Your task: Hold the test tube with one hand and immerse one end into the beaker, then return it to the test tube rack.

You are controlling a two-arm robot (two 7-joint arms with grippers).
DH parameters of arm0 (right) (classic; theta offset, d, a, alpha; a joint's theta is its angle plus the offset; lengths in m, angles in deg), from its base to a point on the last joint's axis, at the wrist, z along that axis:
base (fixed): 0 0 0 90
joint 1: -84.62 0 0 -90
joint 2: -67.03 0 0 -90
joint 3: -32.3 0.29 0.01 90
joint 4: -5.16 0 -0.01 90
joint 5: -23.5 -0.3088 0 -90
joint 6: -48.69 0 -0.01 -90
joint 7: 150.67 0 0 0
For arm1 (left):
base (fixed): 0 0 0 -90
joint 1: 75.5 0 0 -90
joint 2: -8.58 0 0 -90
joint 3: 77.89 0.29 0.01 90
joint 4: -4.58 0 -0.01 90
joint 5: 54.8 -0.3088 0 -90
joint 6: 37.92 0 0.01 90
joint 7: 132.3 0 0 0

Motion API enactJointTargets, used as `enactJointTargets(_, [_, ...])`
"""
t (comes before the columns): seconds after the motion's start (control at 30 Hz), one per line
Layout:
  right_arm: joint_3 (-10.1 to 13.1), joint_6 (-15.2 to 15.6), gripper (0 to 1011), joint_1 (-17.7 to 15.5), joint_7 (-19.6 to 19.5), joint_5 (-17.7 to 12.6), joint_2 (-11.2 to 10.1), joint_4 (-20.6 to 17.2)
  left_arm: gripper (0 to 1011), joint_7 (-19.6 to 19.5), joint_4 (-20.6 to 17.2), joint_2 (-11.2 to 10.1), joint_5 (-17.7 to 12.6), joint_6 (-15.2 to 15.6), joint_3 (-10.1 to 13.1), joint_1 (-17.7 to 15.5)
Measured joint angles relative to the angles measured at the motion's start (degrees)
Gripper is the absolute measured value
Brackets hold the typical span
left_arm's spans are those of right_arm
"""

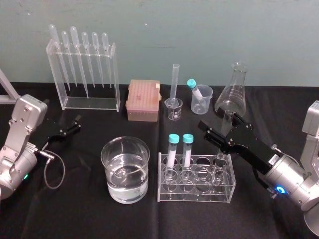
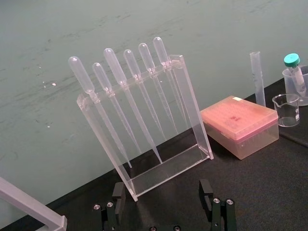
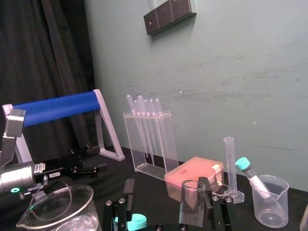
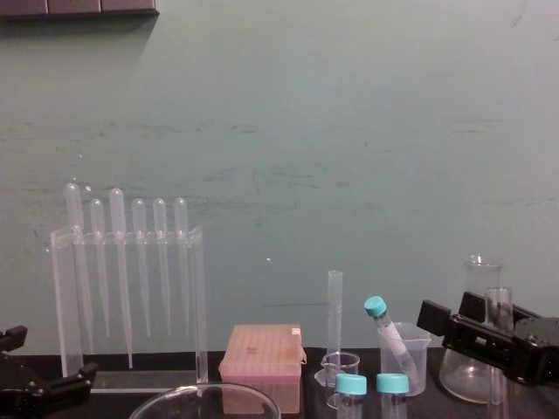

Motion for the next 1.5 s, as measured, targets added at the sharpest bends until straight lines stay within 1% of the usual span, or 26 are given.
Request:
enactJointTargets(0.07, [0.00,0.00,890,0.00,0.00,0.00,0.00,0.00,1000,0.00,0.00,0.00,0.00,0.00,0.00,0.00])
enactJointTargets(0.13, [0.00,0.00,920,0.00,0.00,0.00,0.00,0.00,1000,0.00,0.00,0.00,0.00,0.00,0.00,0.00])
enactJointTargets(0.17, [0.00,0.00,964,0.00,0.00,0.00,0.00,0.00,1000,0.00,0.00,0.00,0.00,0.00,0.00,0.00])
enactJointTargets(0.23, [0.00,0.00,1002,0.00,0.00,0.00,0.00,0.00,1000,0.00,0.00,0.00,0.00,0.00,0.00,0.00])
enactJointTargets(0.7, [0.00,0.00,1000,-0.02,-0.07,0.02,-0.04,-0.15,1000,0.00,0.00,0.00,0.00,0.00,0.00,0.00])
enactJointTargets(0.77, [0.47,-0.43,1000,-0.45,-0.96,0.89,-0.75,-3.21,1000,0.00,0.00,0.00,0.00,0.00,0.00,0.00])
enactJointTargets(0.87, [1.22,-0.93,1000,-1.16,-2.38,2.15,-1.54,-6.55,1000,0.00,0.00,0.00,0.00,0.00,0.00,0.00])
enactJointTargets(0.9, [1.91,-1.25,1000,-1.72,-3.51,3.20,-2.14,-9.04,1000,0.00,0.00,0.00,0.00,0.00,0.00,0.00])
enactJointTargets(0.97, [2.55,-1.34,1000,-2.30,-4.55,4.19,-2.66,-11.08,1000,0.00,0.00,0.00,0.00,0.00,0.00,0.00])
enactJointTargets(1.0, [3.43,-1.39,1000,-3.05,-5.87,5.42,-3.25,-13.53,1000,0.00,0.00,0.00,0.00,0.00,0.00,0.00])
enactJointTargets(1.1, [4.92,-1.27,1000,-4.35,-8.24,7.57,-4.12,-16.98,1000,0.00,0.00,0.00,0.00,0.00,0.00,0.00])
enactJointTargets(1.13, [6.20,-1.06,1000,-5.51,-10.03,9.08,-4.64,-19.18,1000,0.00,0.00,0.00,0.00,0.00,0.00,0.00])
enactJointTargets(1.2, [7.52,-0.89,1000,-6.67,-11.72,10.35,-4.94,-20.71,1000,0.00,0.00,0.00,0.00,0.00,0.00,0.00])
enactJointTargets(1.23, [8.94,-0.84,1000,-8.03,-13.32,11.24,-5.01,-21.94,1000,0.00,0.00,0.00,0.00,0.00,0.00,0.00])
enactJointTargets(1.3, [10.29,-0.78,1000,-9.23,-15.01,11.88,-4.96,-22.71,1000,0.00,0.00,0.00,0.00,0.00,0.00,0.00])
enactJointTargets(1.33, [11.70,-0.61,1000,-10.55,-16.65,12.39,-4.68,-23.40,1000,0.00,0.00,0.00,0.00,0.00,0.00,0.00])
enactJointTargets(1.37, [12.38,-0.47,1000,-11.20,-17.33,12.48,-4.50,-23.56,1000,0.00,0.00,0.00,0.00,0.00,0.00,0.00])
enactJointTargets(1.4, [13.62,-0.09,1000,-12.18,-18.54,12.49,-4.12,-23.64,1000,0.00,0.00,0.00,0.00,0.00,0.00,0.00])
enactJointTargets(1.43, [13.62,-0.09,1000,-12.18,-18.54,12.49,-4.12,-23.64,1000,0.00,0.00,0.00,0.00,0.00,0.00,0.00])
enactJointTargets(1.47, [14.61,0.47,1000,-12.78,-19.34,12.23,-3.75,-23.27,1000,0.00,0.00,0.00,0.00,0.00,0.00,0.00])
enactJointTargets(1.5, [15.01,0.70,1000,-12.95,-19.52,11.96,-3.55,-22.78,1000,0.00,0.00,0.00,0.00,0.00,0.00,0.00])
